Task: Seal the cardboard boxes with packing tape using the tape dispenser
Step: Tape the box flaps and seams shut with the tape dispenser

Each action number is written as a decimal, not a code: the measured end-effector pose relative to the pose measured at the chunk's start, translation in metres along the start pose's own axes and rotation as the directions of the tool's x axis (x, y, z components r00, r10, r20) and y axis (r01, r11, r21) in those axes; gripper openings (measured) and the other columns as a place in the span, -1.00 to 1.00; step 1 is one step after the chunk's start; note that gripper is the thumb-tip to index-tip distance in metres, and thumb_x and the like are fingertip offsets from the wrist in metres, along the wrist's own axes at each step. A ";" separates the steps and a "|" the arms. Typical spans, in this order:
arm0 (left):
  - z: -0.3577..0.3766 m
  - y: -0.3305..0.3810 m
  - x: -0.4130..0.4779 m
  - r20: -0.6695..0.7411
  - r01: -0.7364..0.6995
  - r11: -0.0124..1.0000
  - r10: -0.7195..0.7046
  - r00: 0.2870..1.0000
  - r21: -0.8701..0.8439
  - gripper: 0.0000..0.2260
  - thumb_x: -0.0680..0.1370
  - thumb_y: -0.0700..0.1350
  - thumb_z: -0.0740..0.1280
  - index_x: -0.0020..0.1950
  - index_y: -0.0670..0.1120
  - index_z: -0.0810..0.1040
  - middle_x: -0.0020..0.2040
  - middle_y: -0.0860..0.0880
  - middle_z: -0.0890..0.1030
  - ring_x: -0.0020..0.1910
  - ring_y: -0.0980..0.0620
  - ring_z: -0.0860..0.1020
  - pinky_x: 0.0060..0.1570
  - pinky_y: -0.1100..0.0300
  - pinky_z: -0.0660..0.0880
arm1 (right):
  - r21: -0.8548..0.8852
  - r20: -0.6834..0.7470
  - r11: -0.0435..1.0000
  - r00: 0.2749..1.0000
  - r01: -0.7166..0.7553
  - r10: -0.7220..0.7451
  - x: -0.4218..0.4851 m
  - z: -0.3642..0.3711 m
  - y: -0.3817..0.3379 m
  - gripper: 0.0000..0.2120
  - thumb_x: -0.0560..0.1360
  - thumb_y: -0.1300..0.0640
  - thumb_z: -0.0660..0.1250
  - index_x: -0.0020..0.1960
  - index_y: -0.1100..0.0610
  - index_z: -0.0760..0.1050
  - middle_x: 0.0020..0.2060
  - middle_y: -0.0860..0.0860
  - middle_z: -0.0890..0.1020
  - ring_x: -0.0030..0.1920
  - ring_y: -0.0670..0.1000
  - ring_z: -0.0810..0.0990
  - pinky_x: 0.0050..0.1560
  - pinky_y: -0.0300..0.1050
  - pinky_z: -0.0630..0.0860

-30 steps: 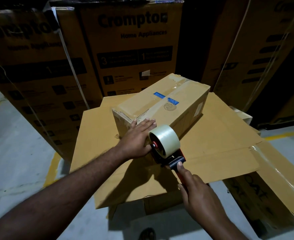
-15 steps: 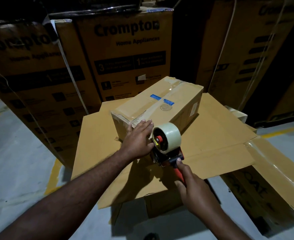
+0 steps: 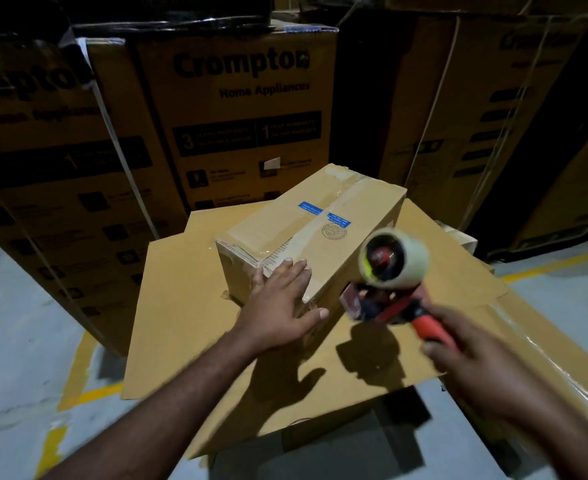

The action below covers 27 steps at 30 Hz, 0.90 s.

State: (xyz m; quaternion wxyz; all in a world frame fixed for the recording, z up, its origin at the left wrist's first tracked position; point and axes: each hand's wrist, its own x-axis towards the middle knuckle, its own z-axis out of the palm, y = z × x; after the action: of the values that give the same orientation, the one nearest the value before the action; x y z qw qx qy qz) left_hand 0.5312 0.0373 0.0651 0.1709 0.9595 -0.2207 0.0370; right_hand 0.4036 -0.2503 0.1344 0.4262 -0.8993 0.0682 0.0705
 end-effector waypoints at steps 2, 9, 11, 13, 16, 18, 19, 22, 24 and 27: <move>0.013 0.004 0.000 -0.140 0.029 1.000 -0.028 0.990 0.008 -0.25 0.56 0.42 -0.01 0.65 0.05 0.16 0.65 0.11 0.11 0.64 0.08 -0.04 0.56 -0.18 -0.32 | 0.099 -0.071 0.994 0.996 0.053 -0.046 0.001 -0.030 -0.022 -0.53 0.56 0.06 0.37 0.30 -0.42 0.37 -0.11 0.13 0.63 -0.29 0.10 0.62 -0.31 0.08 0.56; 0.036 -0.019 0.013 -0.368 -0.046 0.997 0.017 0.930 -0.070 -0.45 0.64 0.23 0.09 0.50 -0.05 0.46 0.50 -0.01 0.43 0.57 -0.04 0.23 0.57 -0.22 -0.27 | 0.291 -0.175 0.928 0.967 0.233 -0.188 0.042 -0.021 -0.083 -0.41 0.58 0.11 0.35 0.47 -0.34 0.26 -0.06 0.23 0.58 -0.31 0.13 0.59 -0.38 0.00 0.51; 0.026 -0.040 0.015 -0.328 -0.086 0.991 0.049 0.944 -0.099 -0.42 0.65 0.28 0.05 0.53 -0.02 0.42 0.54 0.02 0.39 0.59 0.02 0.17 0.56 -0.22 -0.30 | 0.341 -0.127 0.911 0.972 0.231 -0.199 0.062 0.000 -0.090 -0.42 0.58 0.10 0.36 0.45 -0.36 0.27 0.03 0.25 0.54 -0.31 0.10 0.59 -0.40 -0.04 0.50; 0.011 -0.066 0.018 -0.247 -0.120 0.988 0.092 0.965 -0.101 -0.40 0.63 0.31 0.03 0.57 0.03 0.35 0.57 0.07 0.34 0.61 0.10 0.08 0.55 -0.29 -0.26 | 0.380 -0.084 0.895 0.972 0.234 -0.218 0.080 0.020 -0.099 -0.44 0.58 0.10 0.35 0.44 -0.36 0.28 0.12 0.22 0.49 -0.31 0.07 0.60 -0.41 -0.07 0.51; -0.013 -0.103 0.015 -0.159 -0.158 0.986 0.148 0.976 -0.048 -0.44 0.63 0.25 0.06 0.59 0.06 0.30 0.59 0.13 0.26 0.61 0.18 -0.03 0.58 -0.16 -0.26 | 0.418 -0.043 0.872 0.965 0.253 -0.259 0.105 0.045 -0.116 -0.44 0.60 0.10 0.33 0.48 -0.32 0.25 0.15 0.16 0.47 -0.30 0.05 0.59 -0.39 -0.07 0.54; -0.022 -0.123 0.007 -0.158 -0.151 0.987 0.141 0.977 -0.051 -0.47 0.65 0.21 0.09 0.60 0.08 0.28 0.60 0.16 0.19 0.62 0.22 -0.11 0.58 0.01 -0.27 | 0.445 -0.031 0.853 0.956 0.275 -0.292 0.121 0.058 -0.129 -0.43 0.60 0.11 0.32 0.50 -0.28 0.23 0.13 0.18 0.47 -0.30 0.06 0.59 -0.38 -0.06 0.55; -0.023 -0.131 0.001 -0.174 -0.124 0.989 0.108 0.979 -0.082 -0.49 0.66 0.18 0.11 0.60 0.09 0.26 0.61 0.17 0.15 0.61 0.26 -0.14 0.59 0.04 -0.24 | 0.464 -0.030 0.838 0.950 0.288 -0.310 0.128 0.065 -0.136 -0.43 0.61 0.12 0.32 0.51 -0.26 0.23 0.12 0.20 0.48 -0.30 0.06 0.58 -0.37 -0.05 0.56; -0.015 -0.141 -0.016 -0.222 0.050 0.959 -0.115 0.968 -0.278 -0.48 0.66 0.12 0.14 0.62 0.13 0.14 0.63 0.22 -0.03 0.58 0.34 -0.17 0.61 0.03 -0.03 | 0.489 -0.046 0.802 0.929 0.342 -0.368 0.152 0.091 -0.156 -0.43 0.63 0.15 0.29 0.55 -0.16 0.19 0.06 0.19 0.52 -0.29 0.05 0.59 -0.30 -0.01 0.62; -0.003 -0.132 -0.020 -0.256 0.132 0.909 -0.247 0.935 -0.394 -0.46 0.66 0.16 0.10 0.62 0.19 0.02 0.63 0.29 -0.12 0.60 0.29 -0.14 0.58 0.04 0.09 | 0.506 -0.065 0.776 0.913 0.378 -0.403 0.170 0.112 -0.169 -0.44 0.64 0.17 0.27 0.56 -0.11 0.18 0.00 0.15 0.53 -0.29 0.04 0.57 -0.25 0.02 0.64; 0.019 -0.104 -0.017 -0.354 0.145 0.785 -0.426 0.833 -0.603 -0.44 0.65 0.25 0.03 0.62 0.26 -0.09 0.65 0.26 -0.06 0.62 0.17 0.05 0.53 0.04 0.26 | 0.527 -0.062 0.752 0.901 0.396 -0.430 0.201 0.144 -0.182 -0.44 0.66 0.17 0.25 0.57 -0.09 0.14 -0.06 0.14 0.53 -0.29 0.04 0.57 -0.23 0.04 0.63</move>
State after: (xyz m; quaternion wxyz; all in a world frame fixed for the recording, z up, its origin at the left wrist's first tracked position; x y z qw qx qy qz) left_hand 0.5613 0.1254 0.0121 0.4923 0.8520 -0.0203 0.1768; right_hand 0.6244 -0.0365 0.1446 0.6630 -0.7373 -0.1288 -0.0183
